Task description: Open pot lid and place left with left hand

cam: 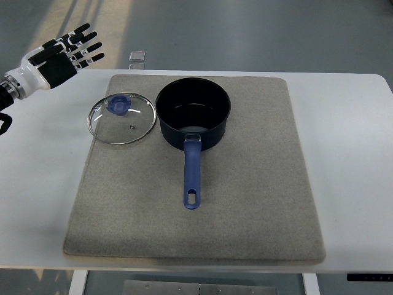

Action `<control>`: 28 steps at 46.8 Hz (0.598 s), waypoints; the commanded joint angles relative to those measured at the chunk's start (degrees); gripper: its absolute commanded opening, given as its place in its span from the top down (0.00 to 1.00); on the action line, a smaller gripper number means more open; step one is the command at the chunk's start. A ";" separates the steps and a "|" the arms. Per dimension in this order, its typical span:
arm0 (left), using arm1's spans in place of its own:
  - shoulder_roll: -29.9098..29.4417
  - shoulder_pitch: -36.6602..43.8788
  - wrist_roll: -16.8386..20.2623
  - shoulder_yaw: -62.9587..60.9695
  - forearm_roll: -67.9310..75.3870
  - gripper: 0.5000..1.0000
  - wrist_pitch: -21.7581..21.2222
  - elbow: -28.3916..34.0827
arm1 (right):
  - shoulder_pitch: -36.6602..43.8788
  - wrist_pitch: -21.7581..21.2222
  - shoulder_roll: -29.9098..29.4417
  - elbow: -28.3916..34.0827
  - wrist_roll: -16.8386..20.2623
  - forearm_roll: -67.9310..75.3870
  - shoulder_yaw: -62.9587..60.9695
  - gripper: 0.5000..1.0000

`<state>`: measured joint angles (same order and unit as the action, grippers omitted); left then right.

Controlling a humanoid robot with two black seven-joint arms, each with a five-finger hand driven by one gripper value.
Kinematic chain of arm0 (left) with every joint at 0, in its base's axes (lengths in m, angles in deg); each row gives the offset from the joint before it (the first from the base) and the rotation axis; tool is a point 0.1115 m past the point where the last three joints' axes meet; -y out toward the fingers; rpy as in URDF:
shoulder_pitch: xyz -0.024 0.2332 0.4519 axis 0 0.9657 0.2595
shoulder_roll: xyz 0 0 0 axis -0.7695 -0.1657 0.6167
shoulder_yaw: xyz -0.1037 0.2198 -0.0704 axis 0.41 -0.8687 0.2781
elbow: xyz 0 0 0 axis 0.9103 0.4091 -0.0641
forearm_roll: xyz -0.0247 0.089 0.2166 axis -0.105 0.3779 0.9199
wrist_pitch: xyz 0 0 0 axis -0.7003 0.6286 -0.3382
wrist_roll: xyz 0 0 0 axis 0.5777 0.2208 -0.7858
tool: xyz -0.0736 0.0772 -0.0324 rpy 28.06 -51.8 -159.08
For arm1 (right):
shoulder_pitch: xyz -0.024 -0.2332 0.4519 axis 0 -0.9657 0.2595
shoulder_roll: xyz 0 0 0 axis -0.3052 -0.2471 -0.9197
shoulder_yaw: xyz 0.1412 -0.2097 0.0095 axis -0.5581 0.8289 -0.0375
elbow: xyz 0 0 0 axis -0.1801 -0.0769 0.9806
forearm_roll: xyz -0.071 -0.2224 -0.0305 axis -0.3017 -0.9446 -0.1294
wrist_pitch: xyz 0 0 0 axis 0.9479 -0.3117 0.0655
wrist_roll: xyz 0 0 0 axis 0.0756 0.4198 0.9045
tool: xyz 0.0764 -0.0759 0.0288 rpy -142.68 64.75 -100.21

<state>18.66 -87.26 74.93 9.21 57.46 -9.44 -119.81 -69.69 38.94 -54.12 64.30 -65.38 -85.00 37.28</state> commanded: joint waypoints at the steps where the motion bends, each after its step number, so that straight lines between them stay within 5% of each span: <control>1: 0.90 0.20 -0.04 -0.06 -0.08 0.02 0.00 0.41 | 0.01 0.00 0.00 0.08 0.00 0.00 0.00 0.17; 28: 1.08 0.91 0.04 -0.06 0.01 0.02 0.00 0.59 | -0.07 -0.09 0.00 0.08 0.00 0.09 -0.18 0.17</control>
<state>19.75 -86.37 74.97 9.14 57.48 -9.44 -119.29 -69.72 38.94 -54.12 64.32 -65.38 -85.00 37.26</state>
